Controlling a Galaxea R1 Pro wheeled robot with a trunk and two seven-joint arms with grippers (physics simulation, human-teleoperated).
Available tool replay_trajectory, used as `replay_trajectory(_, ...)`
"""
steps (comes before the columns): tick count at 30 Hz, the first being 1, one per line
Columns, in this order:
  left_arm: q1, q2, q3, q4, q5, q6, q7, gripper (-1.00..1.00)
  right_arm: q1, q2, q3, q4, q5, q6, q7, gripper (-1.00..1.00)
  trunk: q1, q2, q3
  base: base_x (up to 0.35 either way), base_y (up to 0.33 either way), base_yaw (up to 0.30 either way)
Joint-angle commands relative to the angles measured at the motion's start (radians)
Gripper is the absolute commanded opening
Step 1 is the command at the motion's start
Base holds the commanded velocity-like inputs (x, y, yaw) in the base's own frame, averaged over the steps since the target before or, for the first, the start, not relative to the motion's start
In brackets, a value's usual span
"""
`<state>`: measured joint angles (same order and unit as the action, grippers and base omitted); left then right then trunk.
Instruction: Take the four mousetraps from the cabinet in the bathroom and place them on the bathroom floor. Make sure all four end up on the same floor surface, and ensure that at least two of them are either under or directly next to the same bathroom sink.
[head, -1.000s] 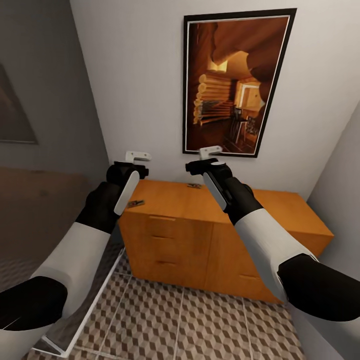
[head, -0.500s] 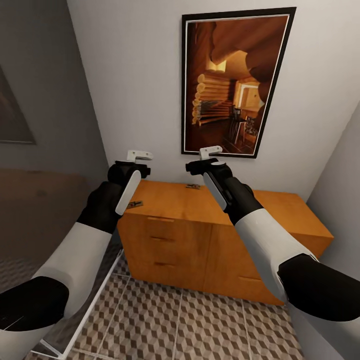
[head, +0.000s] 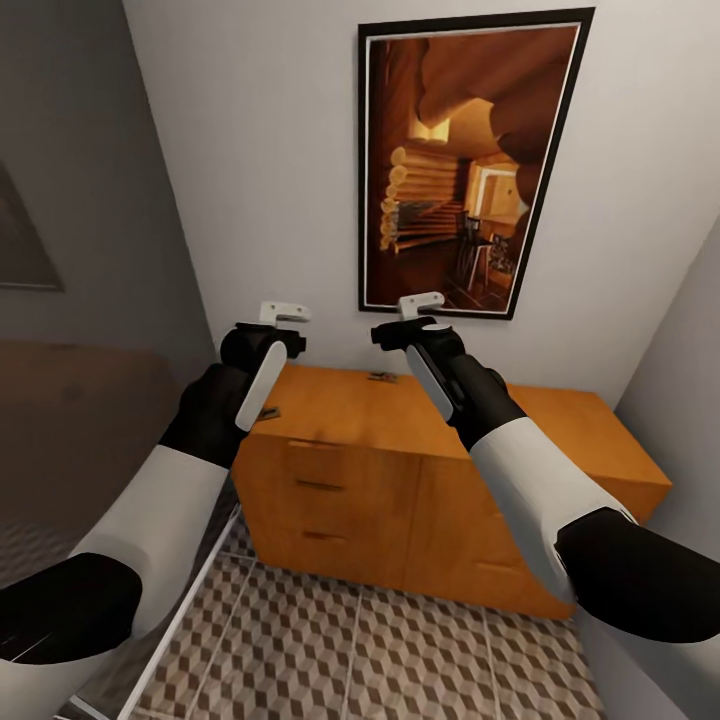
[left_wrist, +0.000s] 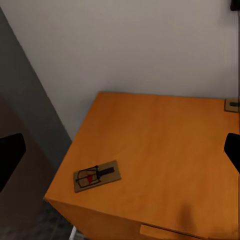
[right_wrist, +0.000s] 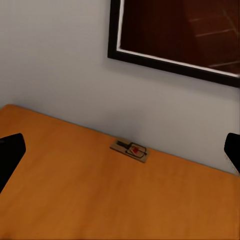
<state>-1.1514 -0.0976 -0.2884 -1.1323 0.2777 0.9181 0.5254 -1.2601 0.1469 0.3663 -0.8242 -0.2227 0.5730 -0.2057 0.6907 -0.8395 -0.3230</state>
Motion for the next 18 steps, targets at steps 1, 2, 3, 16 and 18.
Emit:
replay_trajectory(1,-0.001,0.000,-0.001,0.000,0.011,0.002,0.010,1.00,-0.001,-0.001,0.003,-0.001,-0.010,0.003,-0.009,1.00,0.001,-0.001,-0.001,0.187,-0.100,0.000)
replay_trajectory(2,-0.001,0.000,-0.001,0.000,0.013,0.002,0.010,1.00,-0.001,-0.001,0.003,-0.001,-0.010,0.003,-0.009,1.00,0.001,-0.001,-0.001,0.149,-0.080,0.000)
replay_trajectory(3,-0.001,0.001,-0.001,0.000,0.014,0.002,0.010,1.00,-0.001,-0.001,0.003,-0.001,-0.010,0.003,-0.009,1.00,0.001,-0.001,-0.001,0.119,-0.064,0.000)
replay_trajectory(16,0.003,0.001,-0.001,0.001,0.018,0.002,0.011,1.00,0.003,-0.003,0.003,0.000,-0.011,0.004,-0.010,1.00,0.001,-0.001,-0.001,0.028,-0.015,0.000)
replay_trajectory(18,0.004,0.001,-0.001,0.002,0.018,0.002,0.011,1.00,0.003,-0.003,0.003,0.000,-0.011,0.005,-0.010,1.00,0.001,-0.001,-0.001,0.003,-0.002,0.000)
